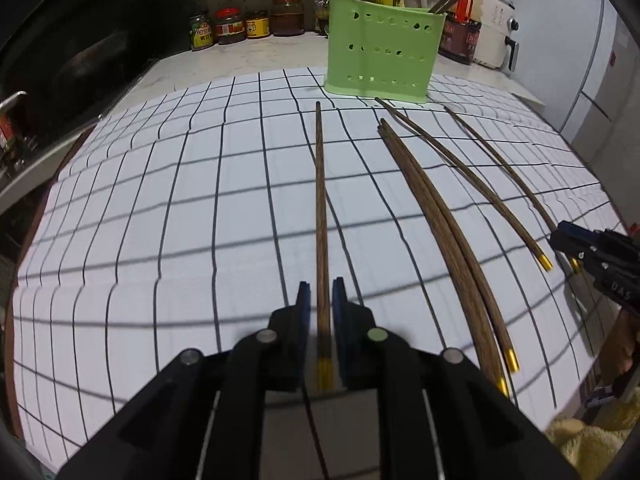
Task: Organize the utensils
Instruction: 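Close the left tool on a gold-tipped chopstick on the mat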
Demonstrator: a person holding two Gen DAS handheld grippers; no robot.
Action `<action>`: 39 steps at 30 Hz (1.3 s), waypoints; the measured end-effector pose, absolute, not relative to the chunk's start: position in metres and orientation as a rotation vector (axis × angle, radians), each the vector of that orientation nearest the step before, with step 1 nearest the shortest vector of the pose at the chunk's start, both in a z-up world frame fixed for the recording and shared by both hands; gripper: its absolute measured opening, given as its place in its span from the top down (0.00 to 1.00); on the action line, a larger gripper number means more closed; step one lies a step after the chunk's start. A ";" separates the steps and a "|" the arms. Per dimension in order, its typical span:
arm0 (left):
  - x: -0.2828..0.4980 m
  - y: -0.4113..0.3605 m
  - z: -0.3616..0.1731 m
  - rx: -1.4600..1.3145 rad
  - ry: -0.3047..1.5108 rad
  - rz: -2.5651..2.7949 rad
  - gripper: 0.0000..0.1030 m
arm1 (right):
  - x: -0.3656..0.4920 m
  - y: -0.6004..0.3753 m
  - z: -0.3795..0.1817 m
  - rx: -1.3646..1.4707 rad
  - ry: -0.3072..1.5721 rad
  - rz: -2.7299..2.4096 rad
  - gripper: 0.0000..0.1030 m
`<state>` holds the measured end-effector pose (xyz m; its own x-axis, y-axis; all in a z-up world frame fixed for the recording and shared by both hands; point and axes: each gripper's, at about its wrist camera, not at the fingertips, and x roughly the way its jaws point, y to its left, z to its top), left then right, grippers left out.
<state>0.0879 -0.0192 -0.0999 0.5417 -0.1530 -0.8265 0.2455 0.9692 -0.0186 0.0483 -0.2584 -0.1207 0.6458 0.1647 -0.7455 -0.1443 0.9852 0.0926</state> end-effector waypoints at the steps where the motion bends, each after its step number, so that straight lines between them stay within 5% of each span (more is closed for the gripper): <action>1: 0.084 -0.018 -0.100 0.098 0.968 -0.242 0.84 | 0.044 -0.257 -0.121 0.019 0.841 0.172 0.75; 18: 0.063 -0.023 -0.101 0.129 0.956 -0.240 0.80 | 0.008 -0.256 -0.125 0.003 0.776 0.097 0.77; 26: 0.070 -0.028 -0.101 0.144 0.962 -0.193 0.80 | 0.005 -0.259 -0.128 0.031 0.733 0.068 0.93; 31: 0.070 -0.025 -0.101 0.127 0.953 -0.196 0.80 | 0.004 -0.261 -0.126 0.043 0.739 0.080 0.93; 39: 0.059 -0.015 -0.102 0.061 0.951 -0.249 0.75 | -0.007 -0.267 -0.078 0.095 0.604 0.118 0.93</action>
<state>0.0591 -0.0145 -0.1015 0.5546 -0.1835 -0.8116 0.2373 0.9698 -0.0572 -0.0074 -0.2672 -0.0784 0.8167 0.1388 -0.5602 -0.0831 0.9888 0.1239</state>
